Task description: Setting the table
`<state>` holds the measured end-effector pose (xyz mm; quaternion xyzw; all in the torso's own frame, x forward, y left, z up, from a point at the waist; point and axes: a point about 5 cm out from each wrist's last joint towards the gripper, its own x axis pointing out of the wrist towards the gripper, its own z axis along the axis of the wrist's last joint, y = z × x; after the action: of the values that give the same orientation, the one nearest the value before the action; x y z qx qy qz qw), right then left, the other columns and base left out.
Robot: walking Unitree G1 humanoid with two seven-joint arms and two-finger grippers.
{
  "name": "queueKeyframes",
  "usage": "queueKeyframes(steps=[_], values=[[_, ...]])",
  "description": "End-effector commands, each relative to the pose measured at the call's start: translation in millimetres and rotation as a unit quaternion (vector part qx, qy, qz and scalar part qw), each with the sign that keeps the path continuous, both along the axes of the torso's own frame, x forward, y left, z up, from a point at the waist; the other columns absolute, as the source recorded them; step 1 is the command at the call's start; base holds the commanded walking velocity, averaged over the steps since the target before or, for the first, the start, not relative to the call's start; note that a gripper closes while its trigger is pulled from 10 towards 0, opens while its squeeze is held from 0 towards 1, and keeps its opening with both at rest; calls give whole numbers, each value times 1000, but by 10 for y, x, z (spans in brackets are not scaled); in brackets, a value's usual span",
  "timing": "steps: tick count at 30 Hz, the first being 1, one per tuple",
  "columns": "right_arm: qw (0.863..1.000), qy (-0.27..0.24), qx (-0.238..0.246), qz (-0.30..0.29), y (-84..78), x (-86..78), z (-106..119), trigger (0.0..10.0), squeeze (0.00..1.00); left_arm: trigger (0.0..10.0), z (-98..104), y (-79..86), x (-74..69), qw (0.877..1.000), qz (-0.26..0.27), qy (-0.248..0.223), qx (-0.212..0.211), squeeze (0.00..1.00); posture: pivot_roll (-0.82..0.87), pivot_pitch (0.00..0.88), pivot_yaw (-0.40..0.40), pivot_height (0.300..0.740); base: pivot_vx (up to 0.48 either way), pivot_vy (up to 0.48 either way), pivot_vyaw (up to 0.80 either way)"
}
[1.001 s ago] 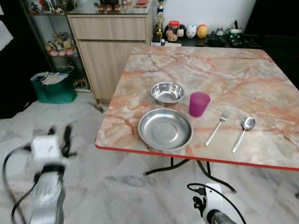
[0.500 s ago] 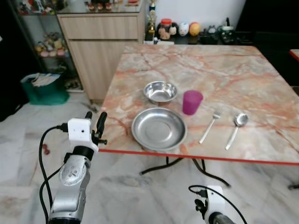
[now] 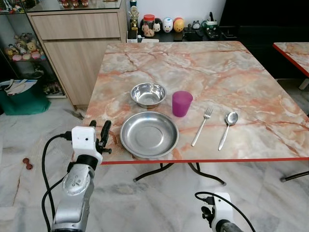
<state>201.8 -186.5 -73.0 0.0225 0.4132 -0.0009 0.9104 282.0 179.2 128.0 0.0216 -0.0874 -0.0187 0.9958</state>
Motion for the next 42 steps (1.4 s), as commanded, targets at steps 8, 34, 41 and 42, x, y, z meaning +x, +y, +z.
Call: queueKeyframes(steps=[8, 34, 41, 42], values=[[1000, 14, -3, 2, 0, -53, -32, 10000, 0, 10000, 25, 19, -8, 1000, 6, -5, 12, 0, 8, 0, 2, 740, 0, -95, -627], [1000, 1, 0, 4, 15, 0, -2, 10000, 0, 10000, 97, 43, 21, 1000, 7, -18, 10, 0, 7, 0, 9, 740, 0, -163, 0], [1000, -3, 1, 8, 40, 21, 7, 10000, 0, 10000, 86, 43, 26, 1000, -3, -13, 6, 0, 9, 0, 10, 740, 0, 0, 0], [1000, -3, 1, 9, 42, 22, 7, 10000, 0, 10000, 82, 42, 27, 1000, -5, -12, 3, 0, 9, 0, 10, 740, 0, 0, 0]])
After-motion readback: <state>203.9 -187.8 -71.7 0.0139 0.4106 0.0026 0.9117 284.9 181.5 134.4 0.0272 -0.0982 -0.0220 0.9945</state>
